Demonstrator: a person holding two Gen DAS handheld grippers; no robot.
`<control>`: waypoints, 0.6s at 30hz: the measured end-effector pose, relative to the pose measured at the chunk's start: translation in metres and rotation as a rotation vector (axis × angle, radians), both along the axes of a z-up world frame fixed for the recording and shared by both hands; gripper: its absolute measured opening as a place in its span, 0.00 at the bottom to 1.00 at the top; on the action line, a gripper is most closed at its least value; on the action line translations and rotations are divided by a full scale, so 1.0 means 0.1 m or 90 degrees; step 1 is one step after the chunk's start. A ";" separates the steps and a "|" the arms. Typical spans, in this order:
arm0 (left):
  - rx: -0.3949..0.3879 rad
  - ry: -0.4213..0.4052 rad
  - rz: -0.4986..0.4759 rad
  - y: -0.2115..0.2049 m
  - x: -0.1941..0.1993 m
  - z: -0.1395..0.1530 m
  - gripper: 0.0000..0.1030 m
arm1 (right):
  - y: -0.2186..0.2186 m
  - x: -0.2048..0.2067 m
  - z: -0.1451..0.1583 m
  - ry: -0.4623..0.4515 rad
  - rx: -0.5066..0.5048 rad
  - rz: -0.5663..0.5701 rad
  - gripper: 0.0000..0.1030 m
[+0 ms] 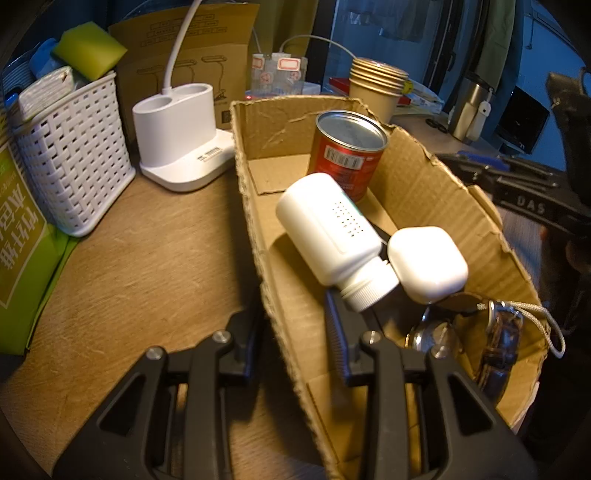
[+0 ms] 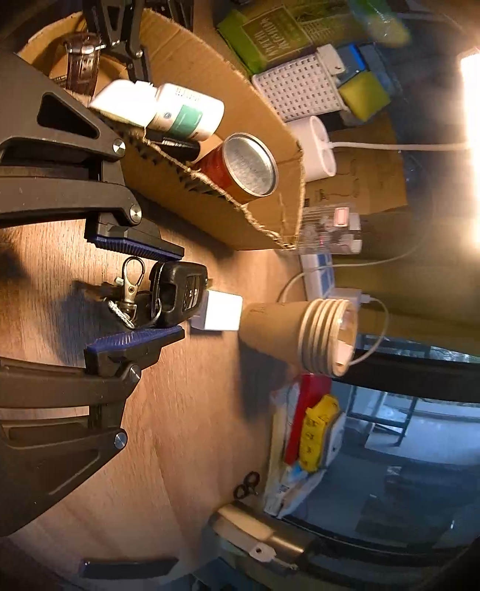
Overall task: Organize rigid objects
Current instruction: 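Close the right gripper on the black car key and lift it, then carry the car key over the box and open the right gripper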
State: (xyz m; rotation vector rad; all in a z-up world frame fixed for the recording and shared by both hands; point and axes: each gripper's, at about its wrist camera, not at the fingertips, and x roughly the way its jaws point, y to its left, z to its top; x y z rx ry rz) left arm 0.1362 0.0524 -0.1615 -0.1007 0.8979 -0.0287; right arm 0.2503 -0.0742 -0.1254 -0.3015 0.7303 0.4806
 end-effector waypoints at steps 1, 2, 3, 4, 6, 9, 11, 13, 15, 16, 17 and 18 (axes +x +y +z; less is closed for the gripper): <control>0.000 0.000 0.000 0.00 0.00 0.00 0.33 | 0.01 -0.02 0.02 -0.004 0.000 0.000 0.37; 0.000 0.000 0.000 0.00 0.00 0.00 0.33 | 0.01 -0.03 0.03 -0.006 0.001 0.001 0.37; 0.000 0.000 0.000 0.00 0.00 0.00 0.33 | 0.02 -0.04 0.04 -0.008 0.001 0.001 0.37; 0.000 0.000 0.000 0.00 0.00 0.00 0.33 | 0.02 -0.05 0.06 -0.011 0.002 0.002 0.37; 0.000 0.000 0.000 -0.01 0.00 0.00 0.33 | 0.02 -0.07 0.08 -0.015 0.002 0.002 0.37; 0.000 0.000 0.000 0.00 0.00 0.00 0.33 | 0.02 -0.11 0.12 -0.023 0.003 0.004 0.37; 0.000 0.000 0.000 -0.01 0.00 0.00 0.33 | 0.02 -0.12 0.15 -0.026 0.003 0.003 0.37; 0.000 0.000 0.000 0.00 0.00 0.00 0.33 | 0.01 -0.13 0.17 -0.029 0.004 0.003 0.37; 0.000 0.000 0.000 0.00 0.00 0.00 0.33 | 0.01 -0.15 0.19 -0.033 0.005 0.004 0.37; 0.000 0.000 0.000 -0.01 0.00 0.00 0.33 | 0.01 -0.16 0.20 -0.035 0.005 0.005 0.37; 0.000 0.000 0.000 -0.01 0.00 0.00 0.33 | 0.01 -0.17 0.21 -0.037 0.005 0.005 0.37; 0.000 0.000 0.000 0.00 0.00 0.00 0.33 | 0.01 -0.18 0.22 -0.039 0.006 0.005 0.37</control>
